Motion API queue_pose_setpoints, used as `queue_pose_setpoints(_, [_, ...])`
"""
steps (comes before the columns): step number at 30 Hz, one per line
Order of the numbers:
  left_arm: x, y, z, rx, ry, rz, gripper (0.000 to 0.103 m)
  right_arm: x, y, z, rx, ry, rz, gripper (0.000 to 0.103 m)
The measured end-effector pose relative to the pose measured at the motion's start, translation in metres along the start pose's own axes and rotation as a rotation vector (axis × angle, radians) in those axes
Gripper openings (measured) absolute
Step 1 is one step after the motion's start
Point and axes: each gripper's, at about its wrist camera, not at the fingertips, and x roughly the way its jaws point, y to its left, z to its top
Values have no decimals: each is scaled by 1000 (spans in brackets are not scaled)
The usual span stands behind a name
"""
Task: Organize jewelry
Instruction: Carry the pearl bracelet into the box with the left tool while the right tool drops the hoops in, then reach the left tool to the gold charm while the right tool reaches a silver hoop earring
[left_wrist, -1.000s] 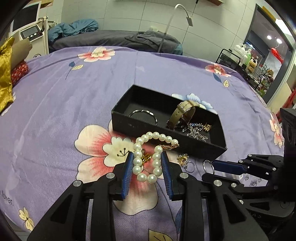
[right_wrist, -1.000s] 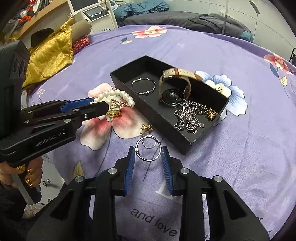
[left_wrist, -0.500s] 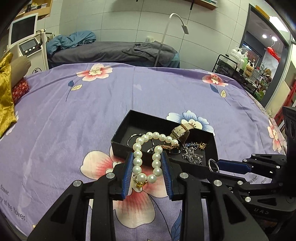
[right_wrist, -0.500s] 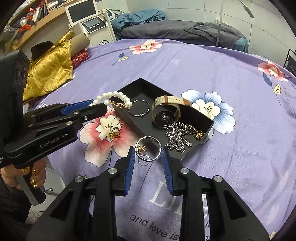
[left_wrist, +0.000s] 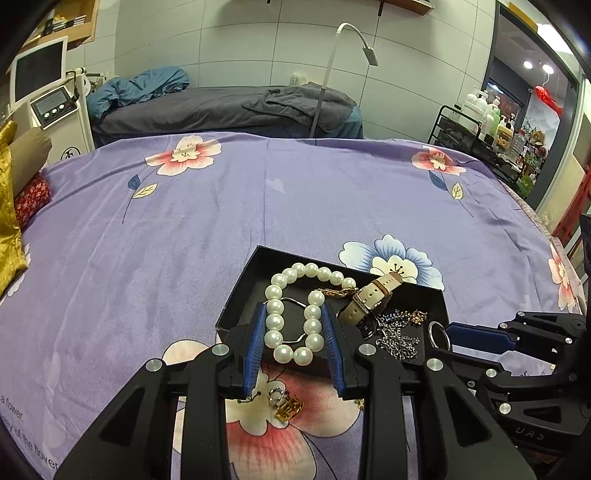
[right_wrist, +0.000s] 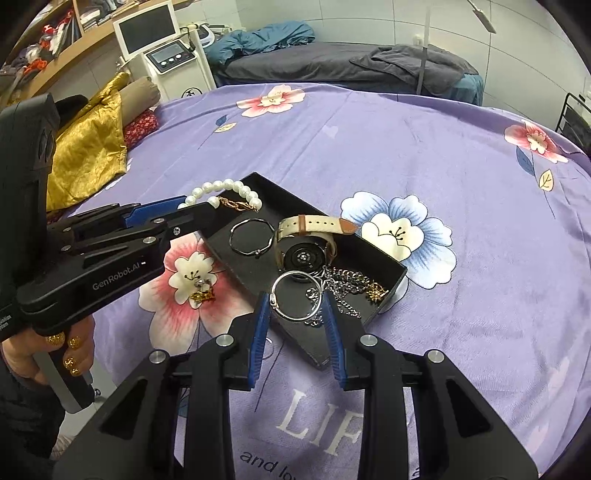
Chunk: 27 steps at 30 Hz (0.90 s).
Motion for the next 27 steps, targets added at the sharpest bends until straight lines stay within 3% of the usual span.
queue_pose_setpoints(7, [15, 0, 3, 13, 16, 21, 33, 12, -9, 1, 24, 5, -29, 31])
queue_pose_setpoints(9, [17, 1, 3, 12, 17, 27, 37, 15, -11, 1, 32, 6, -36, 36])
queue_pose_setpoints(11, [20, 2, 3, 11, 18, 38, 43, 18, -14, 1, 44, 2, -47, 51])
queue_pose_setpoints(14, [18, 1, 2, 28, 4, 65, 59, 16, -16, 0, 54, -10, -51, 52])
queue_pose_setpoints(20, [13, 4, 0, 22, -15, 94, 79, 14, -16, -4, 52, -7, -64, 52])
queue_pose_setpoints(27, [8, 13, -12, -9, -3, 120, 83, 7, -12, -13, 41, -2, -58, 52])
